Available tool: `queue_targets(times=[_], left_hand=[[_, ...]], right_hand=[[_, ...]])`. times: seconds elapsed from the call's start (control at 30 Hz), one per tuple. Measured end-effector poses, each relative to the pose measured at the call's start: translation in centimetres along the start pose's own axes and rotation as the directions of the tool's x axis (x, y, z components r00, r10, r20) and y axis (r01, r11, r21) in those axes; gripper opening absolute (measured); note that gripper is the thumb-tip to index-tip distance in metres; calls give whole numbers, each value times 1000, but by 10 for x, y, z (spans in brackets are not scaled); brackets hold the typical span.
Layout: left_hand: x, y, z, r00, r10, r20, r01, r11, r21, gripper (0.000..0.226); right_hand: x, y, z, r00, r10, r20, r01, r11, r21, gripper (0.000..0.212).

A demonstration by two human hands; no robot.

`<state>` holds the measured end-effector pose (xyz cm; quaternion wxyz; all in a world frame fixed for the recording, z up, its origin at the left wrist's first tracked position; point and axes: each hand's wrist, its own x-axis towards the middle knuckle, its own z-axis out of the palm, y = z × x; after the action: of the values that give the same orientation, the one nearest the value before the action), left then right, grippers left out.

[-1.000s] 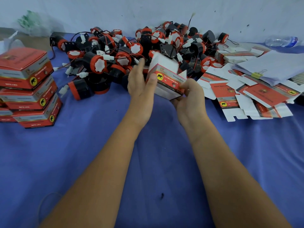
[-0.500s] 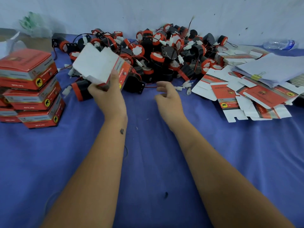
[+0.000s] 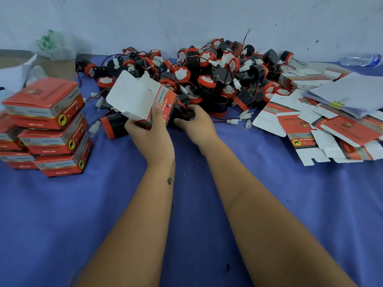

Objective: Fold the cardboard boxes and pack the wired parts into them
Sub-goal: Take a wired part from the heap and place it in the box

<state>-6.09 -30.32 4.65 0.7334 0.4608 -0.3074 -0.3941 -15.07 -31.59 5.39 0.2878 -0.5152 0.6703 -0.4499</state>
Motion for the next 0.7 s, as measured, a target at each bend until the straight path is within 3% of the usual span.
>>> queue_targets(times=[0.17,0.27,0.33,0.4,0.5,0.6,0.7], left_hand=[[0,5,-1,999,-38,-34,35,996,-80,25],[-1,8,-3,997,-63,-35,59,992,-111,27],[-2,8,-4,998,-56,-14,54,993,-106,25],[-3,8,-5,999,-29,42,30,999,-34,29],[-3,2,-7,965,-11,264,-49,974,222,36],[-2,-1,-8,870,-77,487,-159,892,424,47],[-2,-1,-10,805,-127,579,-246,817,522,53]], right_hand=[[-8,3,1,998,-45,-34,46,999,16,35],[-19,7,-5,981,-67,-181,115,955,272,33],[-26,8,-16,944,4,-329,154,878,453,34],[-32,10,-29,895,79,-440,181,835,519,34],[-41,14,-47,817,51,-574,252,864,436,39],[-50,14,-59,743,-59,-667,321,906,277,41],[-59,10,-56,730,-205,-652,410,895,178,46]])
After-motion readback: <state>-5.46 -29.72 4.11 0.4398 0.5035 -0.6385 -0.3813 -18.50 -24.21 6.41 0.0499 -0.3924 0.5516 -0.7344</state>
